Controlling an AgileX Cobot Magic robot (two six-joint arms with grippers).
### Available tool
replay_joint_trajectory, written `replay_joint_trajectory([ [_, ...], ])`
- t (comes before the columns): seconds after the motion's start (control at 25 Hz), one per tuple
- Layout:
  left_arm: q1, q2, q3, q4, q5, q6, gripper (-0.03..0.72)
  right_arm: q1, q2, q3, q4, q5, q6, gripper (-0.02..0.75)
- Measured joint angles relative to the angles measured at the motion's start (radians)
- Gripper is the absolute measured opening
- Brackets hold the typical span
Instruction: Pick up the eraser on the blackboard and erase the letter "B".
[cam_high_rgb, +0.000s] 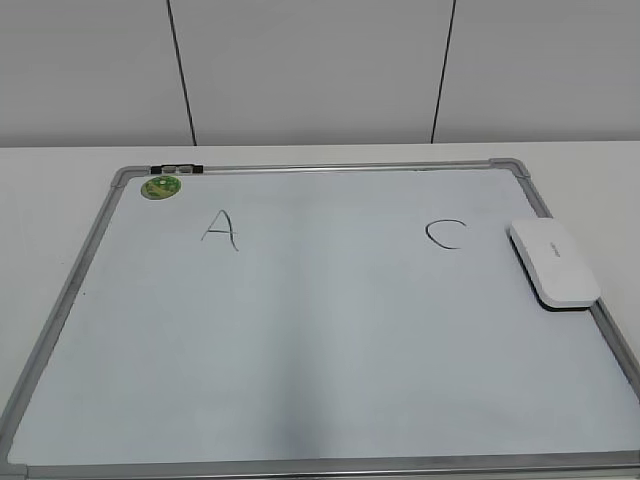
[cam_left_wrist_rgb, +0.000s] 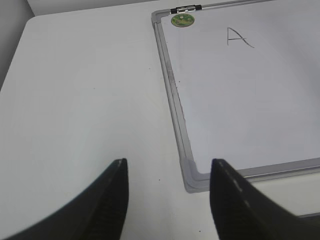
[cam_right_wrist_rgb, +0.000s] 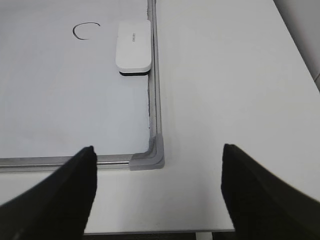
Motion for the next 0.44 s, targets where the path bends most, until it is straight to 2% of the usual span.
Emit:
replay_joint_trajectory([
  [0.44, 0.0, 0.0, 0.0, 0.0, 0.0, 0.0, 0.389, 0.0, 0.0, 0.0, 0.0, 0.0, 0.0, 0.573],
])
